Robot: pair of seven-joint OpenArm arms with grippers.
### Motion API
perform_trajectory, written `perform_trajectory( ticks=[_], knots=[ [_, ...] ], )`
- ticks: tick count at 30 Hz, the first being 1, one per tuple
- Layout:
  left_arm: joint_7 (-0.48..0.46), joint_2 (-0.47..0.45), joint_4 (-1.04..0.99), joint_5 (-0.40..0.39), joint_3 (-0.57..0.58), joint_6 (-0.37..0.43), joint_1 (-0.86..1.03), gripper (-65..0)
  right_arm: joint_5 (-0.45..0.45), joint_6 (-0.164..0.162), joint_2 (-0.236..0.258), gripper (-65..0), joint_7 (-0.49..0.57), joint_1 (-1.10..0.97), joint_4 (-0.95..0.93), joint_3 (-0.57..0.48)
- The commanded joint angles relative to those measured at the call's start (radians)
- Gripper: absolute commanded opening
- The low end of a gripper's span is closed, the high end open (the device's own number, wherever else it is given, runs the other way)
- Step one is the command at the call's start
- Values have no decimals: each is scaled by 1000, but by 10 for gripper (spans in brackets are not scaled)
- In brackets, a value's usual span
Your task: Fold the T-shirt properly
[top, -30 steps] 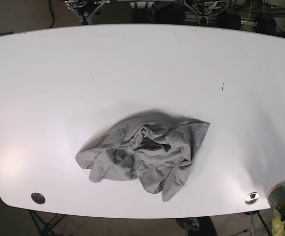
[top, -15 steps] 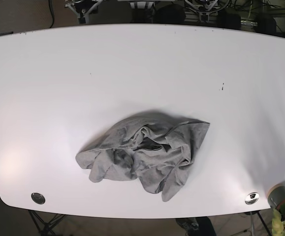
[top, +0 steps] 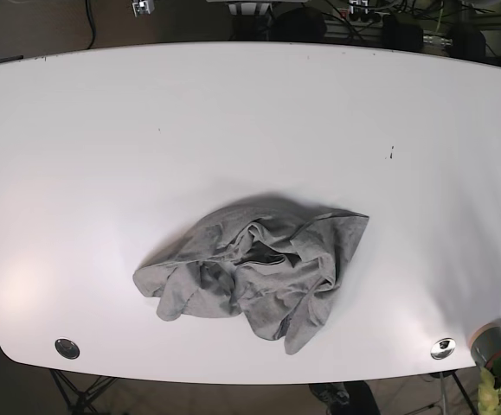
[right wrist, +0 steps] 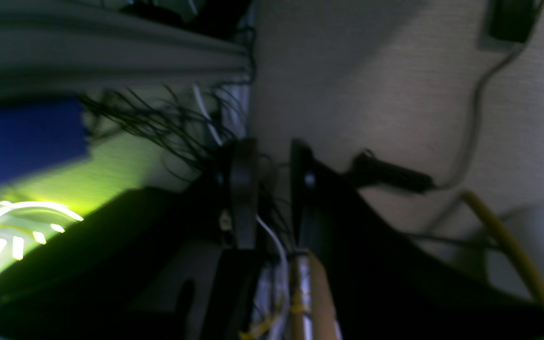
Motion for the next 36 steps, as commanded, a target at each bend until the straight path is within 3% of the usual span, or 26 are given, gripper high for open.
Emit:
perform_trajectory(
  ticks=[1,10,14,20,26,36],
  knots=[
    [-8,6,87,-1,-1,2,55,-283,8,6,11,-537,9,-45,45,5],
    [-5,28,396,-1,-1,2,258,-283,10,6,60,-537,-17,-198,234,13],
    [-5,28,534,-1,0,2,351,-283,8,8,59,-537,-63,-289,375,82],
    [-5,28,701,-1,0,2,463,-283,8,8,65,-536,-108,-425,616,94],
    [-3,28,904,-1,0,2,589,-283,8,8,86,-539,-234,-553,877,120],
    [-3,28,1168,-1,0,2,711,-283,8,6,93,-536,-243,-752,1205,184]
  ],
)
